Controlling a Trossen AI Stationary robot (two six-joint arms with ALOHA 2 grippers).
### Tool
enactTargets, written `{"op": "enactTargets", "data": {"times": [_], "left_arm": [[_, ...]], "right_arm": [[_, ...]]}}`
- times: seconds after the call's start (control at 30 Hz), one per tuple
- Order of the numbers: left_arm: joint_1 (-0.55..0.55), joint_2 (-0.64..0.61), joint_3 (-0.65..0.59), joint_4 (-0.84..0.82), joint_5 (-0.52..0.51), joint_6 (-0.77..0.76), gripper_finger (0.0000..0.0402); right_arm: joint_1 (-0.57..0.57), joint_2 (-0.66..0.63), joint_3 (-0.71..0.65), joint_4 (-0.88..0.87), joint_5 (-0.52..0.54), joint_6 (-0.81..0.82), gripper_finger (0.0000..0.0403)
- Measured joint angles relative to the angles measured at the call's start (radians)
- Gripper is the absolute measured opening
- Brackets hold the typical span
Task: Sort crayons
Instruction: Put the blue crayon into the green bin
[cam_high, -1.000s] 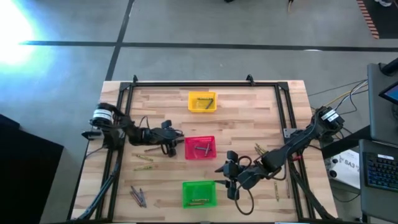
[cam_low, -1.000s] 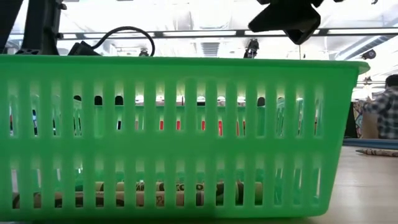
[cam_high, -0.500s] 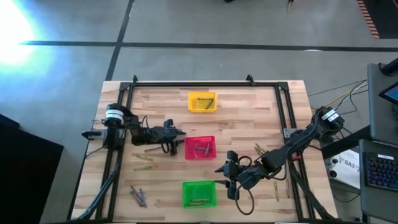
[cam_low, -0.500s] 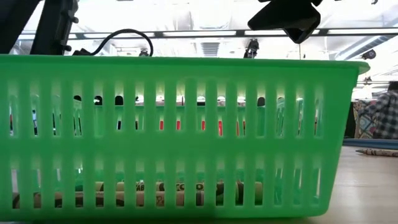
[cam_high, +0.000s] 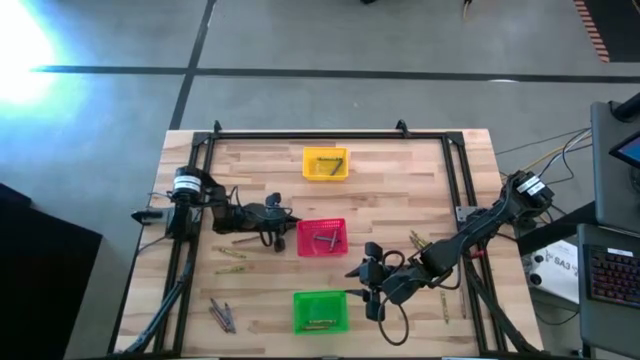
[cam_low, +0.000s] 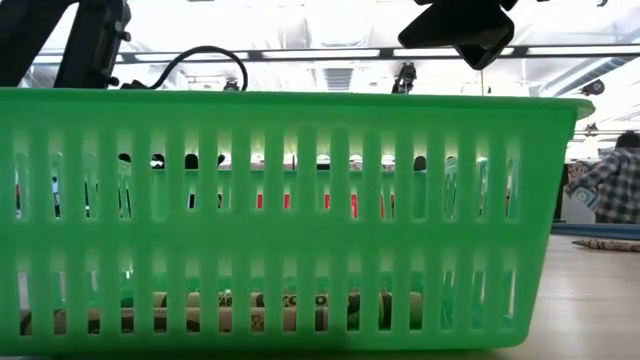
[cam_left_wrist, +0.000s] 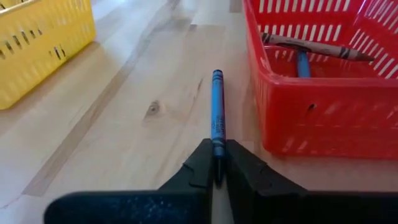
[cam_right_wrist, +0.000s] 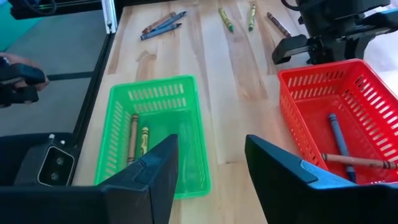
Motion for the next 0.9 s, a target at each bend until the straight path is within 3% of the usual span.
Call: {"op": "enactTargets", "data": {"times": [0.17, 0.27, 0.37, 0.47, 0.67, 0.8, 0.9], "left_arm": [[0.004, -0.060, -0.055, 0.036, -0.105, 0.006, 0.0004], [0.006, -0.152, -0.111, 0.039, -0.207, -0.005, 0.0002], [0.004, -0.255, -0.172, 0.050, -0.244, -0.042, 0.0001], [-0.003, -0.359, -0.216, 0.061, -0.195, -0.066, 0.0001], [-0.039, -0.512, -0.231, 0.064, 0.068, -0.082, 0.0000], [-0.095, -0.560, -0.165, 0.004, 0.085, -0.069, 0.0000], [-0.137, -0.574, -0.077, -0.152, 0.085, -0.022, 0.0000]], "right_arm": [[0.000, 0.000, 0.000, -0.010, 0.000, 0.000, 0.0166], [0.000, -0.001, 0.000, -0.035, 0.000, 0.000, 0.0166], [0.000, -0.002, 0.000, -0.050, 0.000, 0.012, 0.0166], [0.000, -0.002, 0.000, -0.052, 0.000, 0.012, 0.0166], [0.000, -0.002, 0.000, -0.051, 0.001, 0.012, 0.0164], [0.000, -0.003, 0.000, -0.052, 0.050, 0.010, 0.0164], [0.000, -0.007, 0.000, -0.053, 0.117, 0.011, 0.0164]]}}
